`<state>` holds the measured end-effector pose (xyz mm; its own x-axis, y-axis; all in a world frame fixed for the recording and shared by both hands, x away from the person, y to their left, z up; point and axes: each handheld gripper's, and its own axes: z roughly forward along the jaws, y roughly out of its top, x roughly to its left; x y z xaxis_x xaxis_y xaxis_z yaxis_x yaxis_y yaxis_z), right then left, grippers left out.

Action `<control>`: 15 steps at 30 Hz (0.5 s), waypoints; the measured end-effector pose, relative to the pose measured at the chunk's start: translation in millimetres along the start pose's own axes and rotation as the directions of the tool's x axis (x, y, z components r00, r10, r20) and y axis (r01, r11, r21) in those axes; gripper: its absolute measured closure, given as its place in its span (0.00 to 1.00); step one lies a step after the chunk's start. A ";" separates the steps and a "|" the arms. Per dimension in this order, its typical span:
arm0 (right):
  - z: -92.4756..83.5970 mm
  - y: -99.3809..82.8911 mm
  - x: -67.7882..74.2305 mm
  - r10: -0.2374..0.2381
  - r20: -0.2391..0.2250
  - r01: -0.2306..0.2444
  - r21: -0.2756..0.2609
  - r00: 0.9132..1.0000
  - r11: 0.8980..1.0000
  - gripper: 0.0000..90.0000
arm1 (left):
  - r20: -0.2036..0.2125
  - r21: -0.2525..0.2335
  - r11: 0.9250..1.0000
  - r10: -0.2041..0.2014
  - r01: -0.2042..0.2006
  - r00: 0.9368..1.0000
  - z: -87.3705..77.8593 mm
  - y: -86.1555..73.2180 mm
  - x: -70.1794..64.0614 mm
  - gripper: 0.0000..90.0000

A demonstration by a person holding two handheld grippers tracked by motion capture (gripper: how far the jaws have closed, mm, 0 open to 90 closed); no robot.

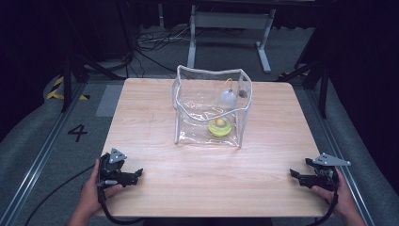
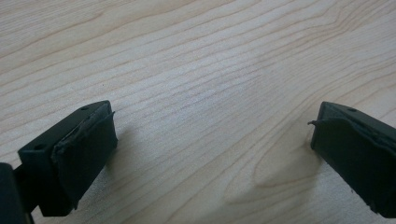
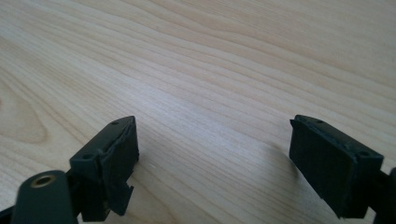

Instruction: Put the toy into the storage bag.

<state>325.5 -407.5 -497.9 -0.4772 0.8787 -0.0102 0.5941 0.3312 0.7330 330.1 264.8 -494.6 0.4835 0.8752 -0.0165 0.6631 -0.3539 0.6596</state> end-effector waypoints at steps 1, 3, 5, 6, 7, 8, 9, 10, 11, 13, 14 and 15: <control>0.8 0.3 -1.7 0.022 -0.003 -0.022 0.009 1.000 1.000 0.16 | 0.000 0.000 1.000 0.000 0.000 1.000 0.0 0.0 0.0 0.01; 1.2 0.3 -1.9 0.026 -0.003 -0.026 0.010 1.000 1.000 0.16 | -0.005 0.002 1.000 -0.006 0.006 1.000 -0.3 -0.1 -0.6 0.01; 1.5 0.6 -0.9 0.034 0.003 -0.034 0.010 0.999 0.999 0.16 | -0.007 0.002 1.000 -0.011 0.011 1.000 -0.5 -0.4 -1.2 0.01; 1.5 0.6 -0.9 0.034 0.003 -0.034 0.010 0.999 0.999 0.16 | -0.012 0.003 1.000 -0.016 0.016 1.000 -0.8 -0.6 -1.7 0.01; 1.7 0.9 0.2 0.042 0.012 -0.042 0.011 0.999 0.999 0.16 | -0.013 0.004 1.000 -0.017 0.017 1.000 -0.9 -0.7 -1.8 0.01; 1.7 0.9 0.2 0.042 0.012 -0.042 0.011 0.999 0.999 0.16 | -0.014 0.004 1.000 -0.018 0.018 1.000 -1.0 -0.7 -1.9 0.01; 1.9 1.0 0.7 0.044 0.016 -0.045 0.011 0.999 0.999 0.16 | -0.014 0.004 1.000 -0.018 0.018 1.000 -1.0 -0.8 -1.9 0.01; 1.9 1.0 0.7 0.044 0.016 -0.045 0.011 0.999 0.999 0.16 | -0.020 0.003 1.000 -0.019 0.019 1.000 -1.1 -0.8 -2.0 0.01; 1.9 1.0 1.0 0.046 0.018 -0.047 0.011 0.999 0.999 0.16 | -0.021 0.003 1.000 -0.020 0.020 1.000 -1.2 -0.9 -2.2 0.01; 1.9 1.0 1.1 0.047 0.019 -0.048 0.011 0.999 0.999 0.16 | -0.022 0.002 1.000 -0.021 0.021 1.000 -1.1 -0.9 -2.2 0.01; 1.9 1.0 1.1 0.047 0.019 -0.048 0.011 0.999 0.999 0.16 | -0.022 0.002 1.000 -0.021 0.021 1.000 -1.1 -0.9 -2.2 0.01; 1.9 1.0 1.1 0.047 0.019 -0.047 0.011 0.999 0.999 0.16 | -0.022 0.003 1.000 -0.021 0.021 1.000 -1.1 -0.9 -2.2 0.00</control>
<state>326.8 -405.5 -498.5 -0.4362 0.8998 0.0114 0.6232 0.2929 0.7252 327.8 263.6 -494.3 0.4571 0.8893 -0.0139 0.6747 -0.3365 0.6569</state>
